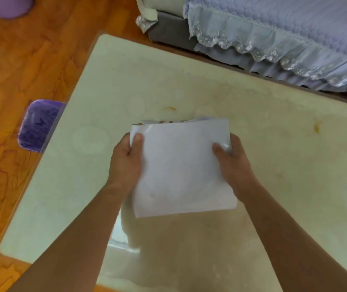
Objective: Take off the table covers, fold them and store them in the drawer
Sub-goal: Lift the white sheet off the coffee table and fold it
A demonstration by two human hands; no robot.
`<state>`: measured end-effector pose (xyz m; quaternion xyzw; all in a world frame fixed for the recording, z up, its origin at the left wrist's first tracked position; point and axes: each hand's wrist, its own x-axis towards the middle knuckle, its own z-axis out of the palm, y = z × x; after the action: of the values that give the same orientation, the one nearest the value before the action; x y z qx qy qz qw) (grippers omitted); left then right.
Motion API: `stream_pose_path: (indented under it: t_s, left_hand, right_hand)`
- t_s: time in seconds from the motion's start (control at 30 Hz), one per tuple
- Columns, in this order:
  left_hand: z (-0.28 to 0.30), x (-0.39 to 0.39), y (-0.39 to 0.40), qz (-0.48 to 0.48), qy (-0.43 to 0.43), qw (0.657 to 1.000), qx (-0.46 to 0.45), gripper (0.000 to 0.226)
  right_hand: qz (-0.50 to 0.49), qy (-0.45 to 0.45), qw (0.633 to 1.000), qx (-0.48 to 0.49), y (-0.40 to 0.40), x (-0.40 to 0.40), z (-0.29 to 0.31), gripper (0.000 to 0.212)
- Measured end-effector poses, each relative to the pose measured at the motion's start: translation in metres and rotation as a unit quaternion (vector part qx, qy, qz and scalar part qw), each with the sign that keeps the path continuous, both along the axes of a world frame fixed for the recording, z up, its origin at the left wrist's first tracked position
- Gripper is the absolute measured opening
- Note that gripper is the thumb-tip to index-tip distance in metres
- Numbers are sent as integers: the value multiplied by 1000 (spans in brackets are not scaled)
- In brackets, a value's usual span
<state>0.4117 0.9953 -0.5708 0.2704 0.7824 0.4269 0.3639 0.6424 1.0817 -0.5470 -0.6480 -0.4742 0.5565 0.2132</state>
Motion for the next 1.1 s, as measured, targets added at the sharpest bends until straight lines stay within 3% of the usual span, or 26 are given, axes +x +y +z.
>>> stream_pose_path:
  t_s: [0.07,0.13,0.3,0.37,0.47,0.6,0.77,0.97,1.1]
  left_hand:
    - [9,-3,-4,10,-151,988,11,34]
    - [17,-4,-4,15,-248,969,-5,37]
    - [18,-10,3,25,-358,932,-51,48]
    - [17,-8,5,51,-376,924,-40,47]
    - [12,0,7,90,-267,959,-37,31]
    - [9,9,7,90,-115,988,-54,26]
    - [16,10,2,49,-134,990,16,36]
    - [52,-4,-8,-69,-175,978,96,27]
    - [67,-23,1,-195,20,980,38,53]
  right_hand:
    - [18,74,997,-10,18,0,1,34]
    - [41,127,991,-33,34,5,-2,31]
    - [-3,241,963,-122,56,13,-6,56]
    - [16,221,969,-107,59,10,-7,44]
    - [17,195,977,-90,55,7,-8,30]
    - [63,223,956,-180,62,7,5,32]
    - [122,203,950,-204,69,10,14,27]
    - [18,210,972,-103,47,25,13,21]
    - [12,230,968,-97,36,30,22,25]
